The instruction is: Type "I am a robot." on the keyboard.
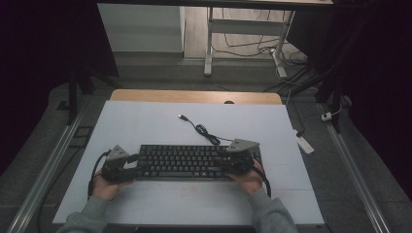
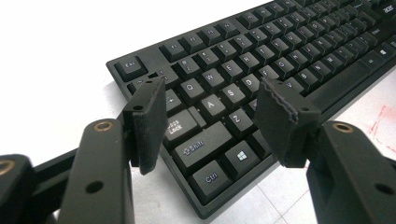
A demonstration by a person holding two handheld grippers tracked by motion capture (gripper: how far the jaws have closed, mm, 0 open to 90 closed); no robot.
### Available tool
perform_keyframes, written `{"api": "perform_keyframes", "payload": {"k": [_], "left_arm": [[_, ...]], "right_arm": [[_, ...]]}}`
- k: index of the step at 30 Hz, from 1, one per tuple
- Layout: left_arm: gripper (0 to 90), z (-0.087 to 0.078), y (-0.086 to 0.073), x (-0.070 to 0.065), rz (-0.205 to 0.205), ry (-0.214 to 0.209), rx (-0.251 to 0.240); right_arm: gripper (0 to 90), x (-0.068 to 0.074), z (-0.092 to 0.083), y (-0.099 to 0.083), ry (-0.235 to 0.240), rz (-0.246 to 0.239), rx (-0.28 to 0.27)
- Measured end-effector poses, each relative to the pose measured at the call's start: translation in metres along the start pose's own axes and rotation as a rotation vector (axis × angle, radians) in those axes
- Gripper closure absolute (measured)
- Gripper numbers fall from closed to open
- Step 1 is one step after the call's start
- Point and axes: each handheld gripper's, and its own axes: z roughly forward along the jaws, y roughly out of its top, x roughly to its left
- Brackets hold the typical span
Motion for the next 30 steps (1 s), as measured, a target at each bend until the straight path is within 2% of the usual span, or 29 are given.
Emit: {"api": "perform_keyframes", "payload": {"k": [7, 11, 14, 15, 17, 22, 30], "left_arm": [[42.9, 0.000, 0.001, 0.000, 0.007, -0.001, -0.005], [41.8, 0.001, 0.001, -0.002, 0.013, -0.021, 0.003], [40.7, 0.004, 0.005, -0.009, 0.052, -0.063, 0.024], [40.4, 0.004, 0.005, -0.009, 0.052, -0.063, 0.024], [39.8, 0.007, 0.007, -0.017, 0.086, -0.086, 0.038], [40.0, 0.008, 0.012, -0.024, 0.113, -0.104, 0.038], [49.1, 0.013, 0.019, -0.037, 0.148, -0.116, 0.020]], "right_arm": [[59.9, -0.005, -0.017, -0.013, -0.026, 0.018, -0.009], [58.9, -0.007, -0.022, -0.018, -0.035, 0.019, -0.011], [58.8, -0.007, -0.024, -0.021, -0.042, 0.023, -0.007], [58.6, -0.008, -0.024, -0.022, -0.038, 0.026, -0.008], [58.5, -0.008, -0.026, -0.024, -0.039, 0.031, -0.013], [58.5, -0.008, -0.033, -0.027, -0.047, 0.033, -0.016], [58.0, -0.012, -0.044, -0.037, -0.051, 0.048, -0.012]]}}
